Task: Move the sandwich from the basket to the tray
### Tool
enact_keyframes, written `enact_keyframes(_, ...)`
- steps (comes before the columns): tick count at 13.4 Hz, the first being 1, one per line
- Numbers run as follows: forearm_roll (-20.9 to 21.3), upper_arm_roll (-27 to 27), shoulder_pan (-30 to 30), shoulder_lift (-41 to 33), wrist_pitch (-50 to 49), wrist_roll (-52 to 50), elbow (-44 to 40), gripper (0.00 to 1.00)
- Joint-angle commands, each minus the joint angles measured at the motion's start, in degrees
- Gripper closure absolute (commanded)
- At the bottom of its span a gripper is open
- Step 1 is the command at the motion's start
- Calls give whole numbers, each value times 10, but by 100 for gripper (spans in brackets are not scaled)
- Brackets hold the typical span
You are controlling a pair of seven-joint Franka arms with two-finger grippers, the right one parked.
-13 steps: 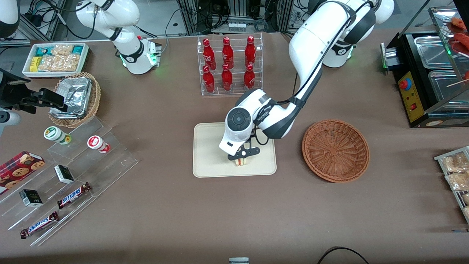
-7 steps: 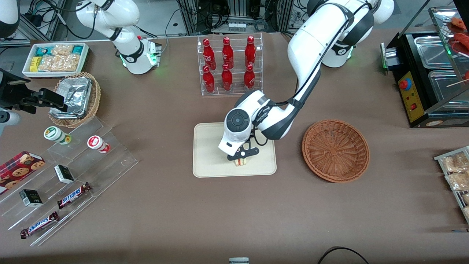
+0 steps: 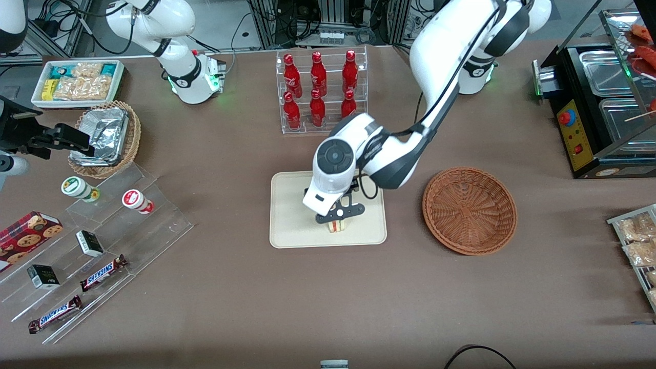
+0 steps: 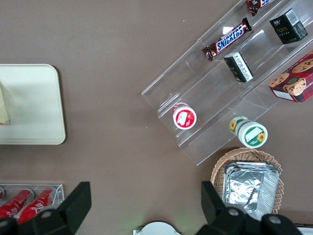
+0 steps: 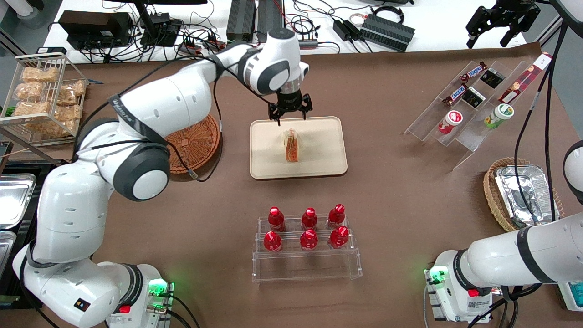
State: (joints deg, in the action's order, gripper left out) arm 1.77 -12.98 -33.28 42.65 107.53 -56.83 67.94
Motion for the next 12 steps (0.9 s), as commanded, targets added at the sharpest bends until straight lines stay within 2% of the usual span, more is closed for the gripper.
enact_keyframes(1, 1, 1, 29, -46, -45, 61, 11, 0)
enact_keyframes(5, 10, 7, 71, -65, -88, 128, 14, 0)
enact_keyframes(7, 11, 7, 116, -90, -115, 212, 33, 0)
enact_keyframes(12, 32, 7, 214, -156, -118, 344, 109, 0)
